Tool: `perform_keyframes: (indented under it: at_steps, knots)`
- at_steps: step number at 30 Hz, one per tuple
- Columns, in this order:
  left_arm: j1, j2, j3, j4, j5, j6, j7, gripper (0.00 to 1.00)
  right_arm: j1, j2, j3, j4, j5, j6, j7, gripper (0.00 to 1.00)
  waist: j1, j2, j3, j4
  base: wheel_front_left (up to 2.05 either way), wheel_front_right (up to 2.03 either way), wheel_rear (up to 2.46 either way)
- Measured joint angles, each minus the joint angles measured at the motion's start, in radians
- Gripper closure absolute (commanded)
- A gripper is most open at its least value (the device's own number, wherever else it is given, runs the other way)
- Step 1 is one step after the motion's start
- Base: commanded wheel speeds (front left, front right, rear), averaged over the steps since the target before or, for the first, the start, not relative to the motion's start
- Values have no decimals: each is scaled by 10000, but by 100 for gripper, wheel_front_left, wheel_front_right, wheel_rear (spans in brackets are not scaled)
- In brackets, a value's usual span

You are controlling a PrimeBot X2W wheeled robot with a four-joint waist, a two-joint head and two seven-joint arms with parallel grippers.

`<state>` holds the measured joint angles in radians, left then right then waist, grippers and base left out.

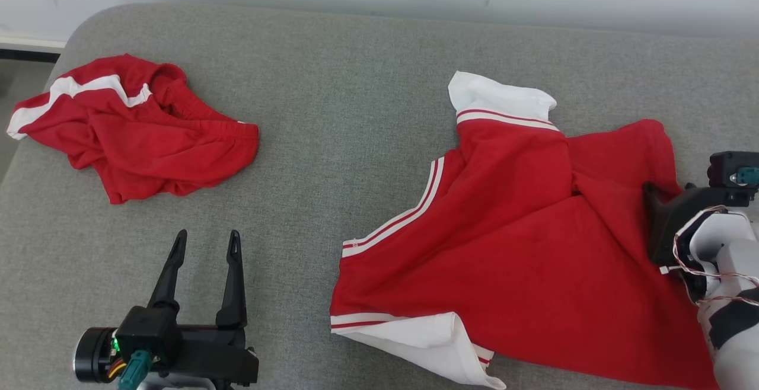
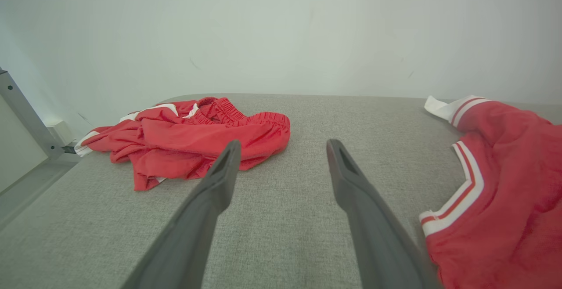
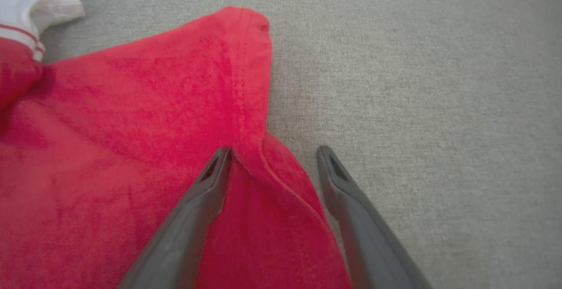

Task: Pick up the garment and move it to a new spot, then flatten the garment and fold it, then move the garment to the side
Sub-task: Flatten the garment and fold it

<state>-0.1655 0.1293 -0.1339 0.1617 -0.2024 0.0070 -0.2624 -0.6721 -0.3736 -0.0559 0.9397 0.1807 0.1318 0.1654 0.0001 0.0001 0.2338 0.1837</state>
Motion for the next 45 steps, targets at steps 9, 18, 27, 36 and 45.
perform_keyframes:
  at_steps: [9, 18, 27, 36, 45]
  knots:
    - [-23, -98, 61, 79, 92, -69, 0, 0, -1230, 192, 688, 520, 291, 0, -1356, 100, 0, 0, 48, -75, 0, 0, 0]
    - [-167, -230, -4, 134, 163, -230, 0, 0, -3155, -125, 1022, 903, 598, 0, -2121, 100, 0, 0, 198, 0, 0, 0, 0]
    - [-391, -362, -84, 326, 194, -347, 0, 0, -4032, -117, 738, 2422, -240, 0, -3099, 0, 1, 1, 349, 272, 0, 0, 0]
    - [-148, -403, 36, 466, 276, -407, 0, 0, -3783, -105, 782, 2711, -385, 0, -4056, 0, -1, 0, -215, 58, 0, 0, 0]
    - [552, -313, 209, 462, 293, -337, 0, 0, -1892, -161, 1089, 215, 721, 0, -4288, 0, -2, -1, -976, -571, 0, 0, 0]
